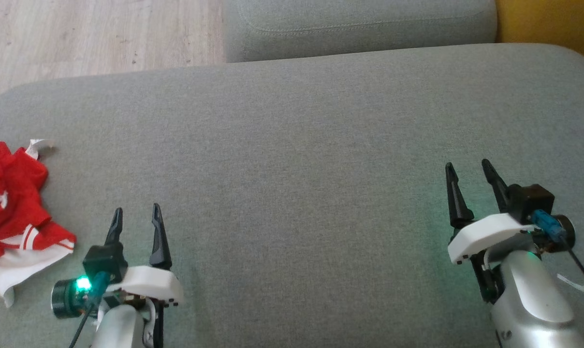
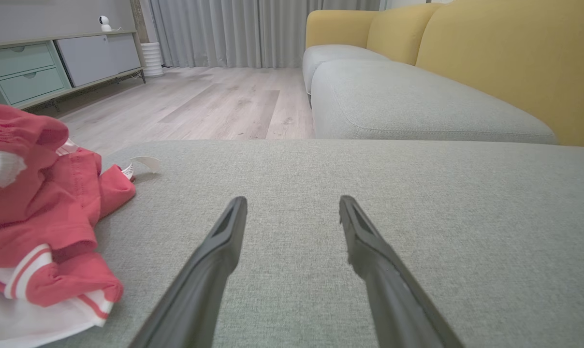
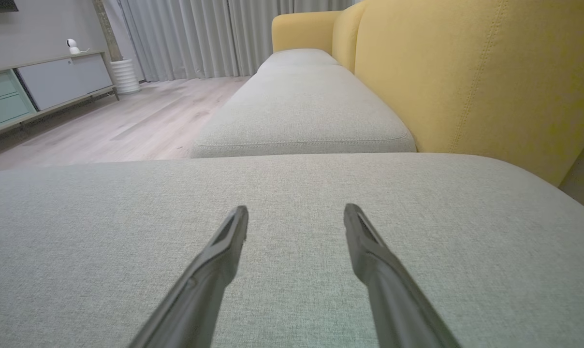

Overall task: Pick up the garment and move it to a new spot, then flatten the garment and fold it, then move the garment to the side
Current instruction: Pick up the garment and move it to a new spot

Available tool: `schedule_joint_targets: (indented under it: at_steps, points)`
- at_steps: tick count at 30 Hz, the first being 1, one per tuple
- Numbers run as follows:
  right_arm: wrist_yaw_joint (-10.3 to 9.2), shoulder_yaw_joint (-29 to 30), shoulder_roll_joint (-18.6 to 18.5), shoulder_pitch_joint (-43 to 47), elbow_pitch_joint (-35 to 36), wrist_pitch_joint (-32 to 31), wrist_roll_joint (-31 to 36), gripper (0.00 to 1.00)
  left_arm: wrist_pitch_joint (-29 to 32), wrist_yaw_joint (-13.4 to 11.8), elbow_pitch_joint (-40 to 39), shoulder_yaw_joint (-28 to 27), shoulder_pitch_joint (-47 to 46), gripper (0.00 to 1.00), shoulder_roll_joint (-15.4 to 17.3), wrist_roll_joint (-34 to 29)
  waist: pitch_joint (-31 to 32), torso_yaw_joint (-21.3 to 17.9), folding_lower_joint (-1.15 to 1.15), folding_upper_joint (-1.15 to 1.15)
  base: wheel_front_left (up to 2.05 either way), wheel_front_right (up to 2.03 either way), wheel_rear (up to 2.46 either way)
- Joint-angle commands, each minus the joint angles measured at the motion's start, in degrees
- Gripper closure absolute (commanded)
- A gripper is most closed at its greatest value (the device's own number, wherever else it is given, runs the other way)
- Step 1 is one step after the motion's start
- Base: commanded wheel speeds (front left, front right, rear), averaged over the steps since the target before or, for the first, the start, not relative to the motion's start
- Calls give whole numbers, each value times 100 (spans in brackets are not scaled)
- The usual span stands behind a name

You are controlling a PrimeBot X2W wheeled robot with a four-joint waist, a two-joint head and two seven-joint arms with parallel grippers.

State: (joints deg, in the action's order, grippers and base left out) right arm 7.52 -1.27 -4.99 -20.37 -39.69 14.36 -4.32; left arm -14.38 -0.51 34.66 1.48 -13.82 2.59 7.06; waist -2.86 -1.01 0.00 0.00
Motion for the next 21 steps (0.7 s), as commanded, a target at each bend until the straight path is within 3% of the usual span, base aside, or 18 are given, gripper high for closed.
schedule_joint_targets:
  at_steps: [1,9,21]
  points:
    - [-3,-150,6,-178,184,63,52,0,-62,5,-183,-229,-225,0,42,-45,-7,12,0,0,0,0,0]
    - [-3,-215,-14,-167,176,63,1,0,-62,64,-124,-195,-289,0,33,-108,-8,339,0,0,0,0,0]
    - [-3,-483,96,-19,189,63,-194,0,-62,232,6,-236,-420,0,36,-169,217,1808,0,0,0,0,0]
